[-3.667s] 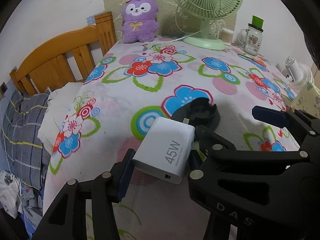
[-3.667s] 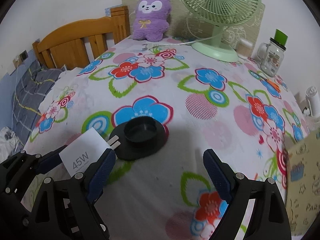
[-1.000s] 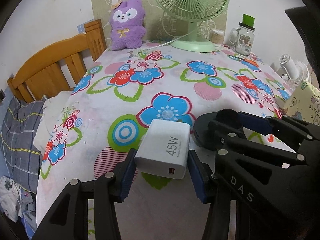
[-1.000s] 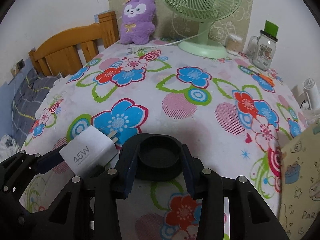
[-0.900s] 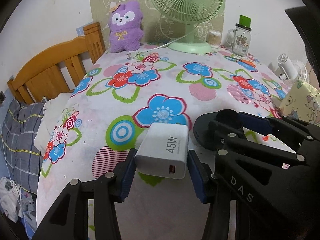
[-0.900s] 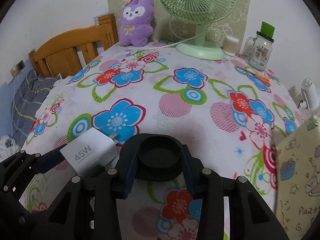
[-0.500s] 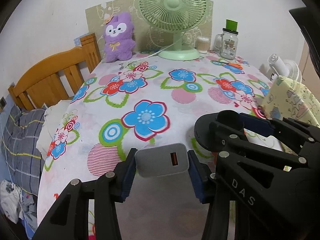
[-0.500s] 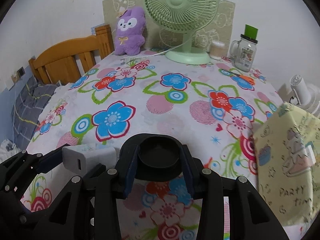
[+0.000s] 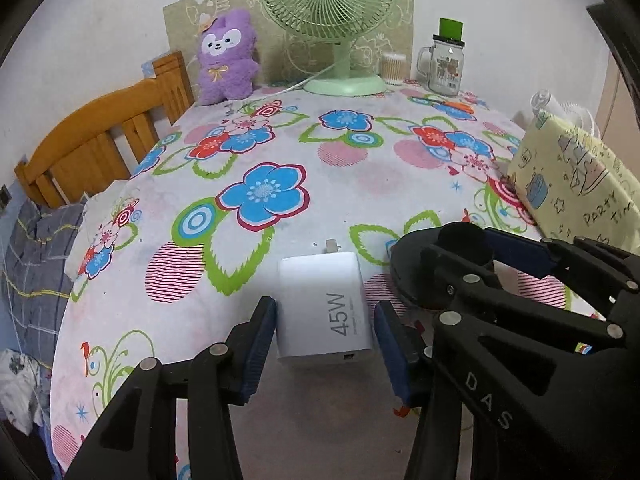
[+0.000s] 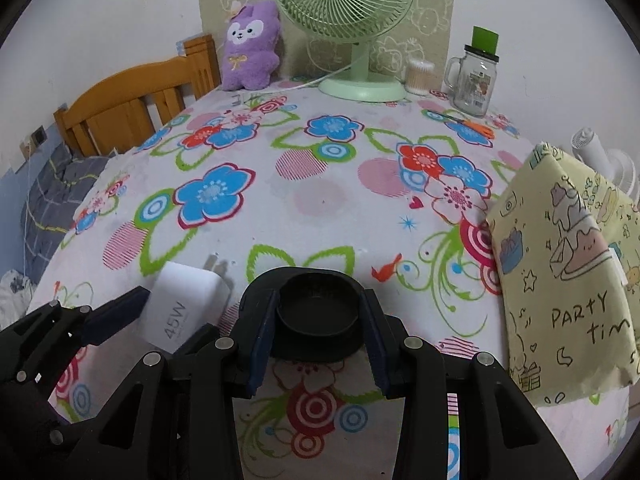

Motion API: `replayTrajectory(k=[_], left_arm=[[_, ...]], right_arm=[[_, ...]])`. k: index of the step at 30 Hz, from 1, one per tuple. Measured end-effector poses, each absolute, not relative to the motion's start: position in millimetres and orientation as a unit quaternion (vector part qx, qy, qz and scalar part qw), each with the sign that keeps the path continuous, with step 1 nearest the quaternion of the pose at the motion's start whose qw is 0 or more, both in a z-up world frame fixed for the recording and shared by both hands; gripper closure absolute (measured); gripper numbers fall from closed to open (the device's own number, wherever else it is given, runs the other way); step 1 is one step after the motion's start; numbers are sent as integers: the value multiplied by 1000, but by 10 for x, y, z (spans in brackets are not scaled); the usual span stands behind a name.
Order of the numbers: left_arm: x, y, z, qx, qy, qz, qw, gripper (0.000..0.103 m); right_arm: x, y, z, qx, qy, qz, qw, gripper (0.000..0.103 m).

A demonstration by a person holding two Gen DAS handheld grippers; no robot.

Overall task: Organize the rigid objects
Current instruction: 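Carry the charger and black cup toward the patterned box with both grippers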

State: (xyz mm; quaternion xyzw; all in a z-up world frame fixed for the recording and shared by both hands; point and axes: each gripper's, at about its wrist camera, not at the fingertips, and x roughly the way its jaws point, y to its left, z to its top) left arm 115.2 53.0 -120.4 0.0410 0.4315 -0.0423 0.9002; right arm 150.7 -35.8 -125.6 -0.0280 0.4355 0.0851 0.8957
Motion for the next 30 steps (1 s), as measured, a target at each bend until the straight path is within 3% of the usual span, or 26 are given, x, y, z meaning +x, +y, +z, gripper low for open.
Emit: replayTrajectory(k=[6,8,11,30], left_arm=[[1231,535,-1298,32,447,-42,893,46],[1235,527,-1298,34,445,-40,894,55],[1237,530,-1277,31,446,-44,894,55],[1002,239,-702,48,400,-57,913,55]], right_arm=[[1519,-364,-1286,-29,441,84,893,59],[1523,-366,-1288,-27,443,85,892,59],[1525,-366,-1281,-26,442,85,893,59],[1288,-648,-729,-3,402,76,913,59]])
